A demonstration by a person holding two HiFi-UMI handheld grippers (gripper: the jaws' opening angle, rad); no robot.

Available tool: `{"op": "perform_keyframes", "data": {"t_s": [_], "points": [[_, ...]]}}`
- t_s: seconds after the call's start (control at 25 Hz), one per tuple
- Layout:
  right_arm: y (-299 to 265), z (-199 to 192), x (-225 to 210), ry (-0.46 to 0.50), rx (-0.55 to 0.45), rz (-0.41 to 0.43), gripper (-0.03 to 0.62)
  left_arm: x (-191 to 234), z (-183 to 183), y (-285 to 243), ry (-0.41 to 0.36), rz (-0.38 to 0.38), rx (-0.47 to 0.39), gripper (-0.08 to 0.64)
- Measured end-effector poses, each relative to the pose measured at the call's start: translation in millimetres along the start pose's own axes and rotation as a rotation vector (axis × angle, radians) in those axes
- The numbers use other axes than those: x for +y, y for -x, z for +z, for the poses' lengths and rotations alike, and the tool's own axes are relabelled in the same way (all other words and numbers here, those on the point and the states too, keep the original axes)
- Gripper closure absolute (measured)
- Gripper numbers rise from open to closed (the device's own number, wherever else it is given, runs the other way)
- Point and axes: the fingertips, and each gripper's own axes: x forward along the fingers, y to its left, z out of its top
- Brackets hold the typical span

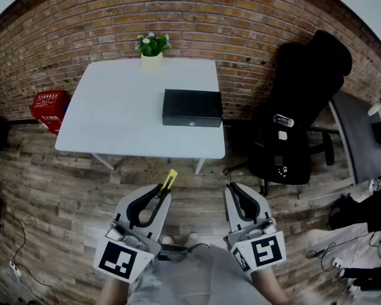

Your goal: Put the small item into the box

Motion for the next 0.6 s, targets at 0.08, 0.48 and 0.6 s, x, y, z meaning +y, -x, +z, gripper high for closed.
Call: {"op": "perform_keyframes", "data": {"t_s": [0.08,0.48,0.6], "points": [[1.7,-1.0,0.5,-0.001,-0.002,-0.002,0.534,-1.5,-0.3,0.6,-0.003,-0.003,-0.002,0.486],[5.3,-1.2,-2.2,-0.001,-0.009,0.007,0.534,-6.8,-1.4,0.0,-0.002,0.006,-0.001,0.486],[9.1,2.4,-5.6,-0.003,-0.03,0.009,0.534,-11.9,1.0,-1.3,-0.004,0.01,-0.008,0.486]]}}
